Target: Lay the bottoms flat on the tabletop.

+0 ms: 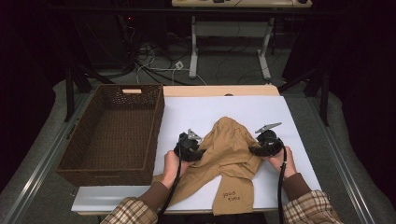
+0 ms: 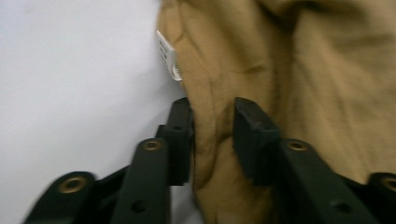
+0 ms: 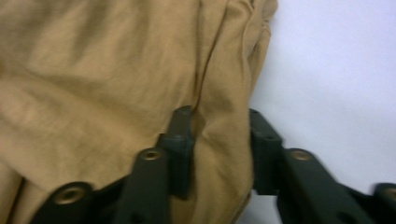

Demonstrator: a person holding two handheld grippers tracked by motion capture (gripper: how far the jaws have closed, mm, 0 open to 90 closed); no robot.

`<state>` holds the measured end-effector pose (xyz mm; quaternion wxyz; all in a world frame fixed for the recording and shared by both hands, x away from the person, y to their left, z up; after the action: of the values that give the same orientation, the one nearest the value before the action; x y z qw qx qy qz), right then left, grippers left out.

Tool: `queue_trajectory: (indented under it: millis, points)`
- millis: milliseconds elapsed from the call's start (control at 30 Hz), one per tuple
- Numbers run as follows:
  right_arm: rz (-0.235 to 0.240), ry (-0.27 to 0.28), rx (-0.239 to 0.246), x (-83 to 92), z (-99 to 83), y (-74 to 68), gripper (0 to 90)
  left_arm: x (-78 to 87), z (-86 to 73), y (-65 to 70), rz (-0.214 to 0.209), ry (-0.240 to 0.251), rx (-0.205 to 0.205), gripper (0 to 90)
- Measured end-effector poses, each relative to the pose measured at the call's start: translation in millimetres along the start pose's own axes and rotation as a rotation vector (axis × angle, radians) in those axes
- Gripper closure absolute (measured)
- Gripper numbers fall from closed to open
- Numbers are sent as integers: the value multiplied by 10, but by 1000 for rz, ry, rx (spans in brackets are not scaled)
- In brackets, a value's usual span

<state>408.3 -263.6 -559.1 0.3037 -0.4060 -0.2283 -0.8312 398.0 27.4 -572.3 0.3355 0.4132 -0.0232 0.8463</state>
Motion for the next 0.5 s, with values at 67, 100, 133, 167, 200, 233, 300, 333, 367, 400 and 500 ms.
queue_trajectory:
  millis: [67, 100, 133, 167, 200, 233, 300, 333, 367, 400, 500]
  points:
    - [7, 10, 5, -6, 1, -8, 762, 2, -1, 14, -6, -2, -6, 795]
    - [7, 9, 5, -4, 4, -14, 781, 5, -3, 17, -4, 2, -7, 817]
    - [1, 8, 13, 0, 10, -16, 795, 11, -5, 17, -2, 5, -7, 828]
    - [-5, 15, 11, 7, 16, -21, 802, 21, -6, 17, 3, 10, -4, 838]
    - [-13, 19, 20, 23, 22, -20, 805, 40, -5, 15, 11, 20, 1, 843]
    - [-27, 24, 28, 54, 31, -20, 808, 71, -3, 15, 7, 32, 15, 847]
    - [-45, 46, 36, 150, 61, -31, 808, 159, 8, 33, 28, 56, 8, 849]
    - [-52, 57, 40, 189, 72, -35, 808, 205, 16, 38, 40, 73, 2, 849]
    - [-60, 61, 45, 211, 80, -36, 806, 242, 20, 41, 50, 85, -3, 850]
    - [-62, 61, 44, 213, 81, -36, 803, 267, 20, 40, 63, 87, -9, 850]
    - [-53, 16, 41, 118, 51, -21, 761, 259, -6, 11, 72, 60, -3, 846]
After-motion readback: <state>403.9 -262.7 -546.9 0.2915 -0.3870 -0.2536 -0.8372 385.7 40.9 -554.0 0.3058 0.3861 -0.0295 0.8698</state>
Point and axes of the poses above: each handheld gripper's, and its own axes: x roughly backward along the jaws, z roughly out of its top, y roughly to its right, the point moved 2 cm from there along -x, roughly forward along the jaws, and after that the axes turned 13 degrees about x, right-handed, at the moved point
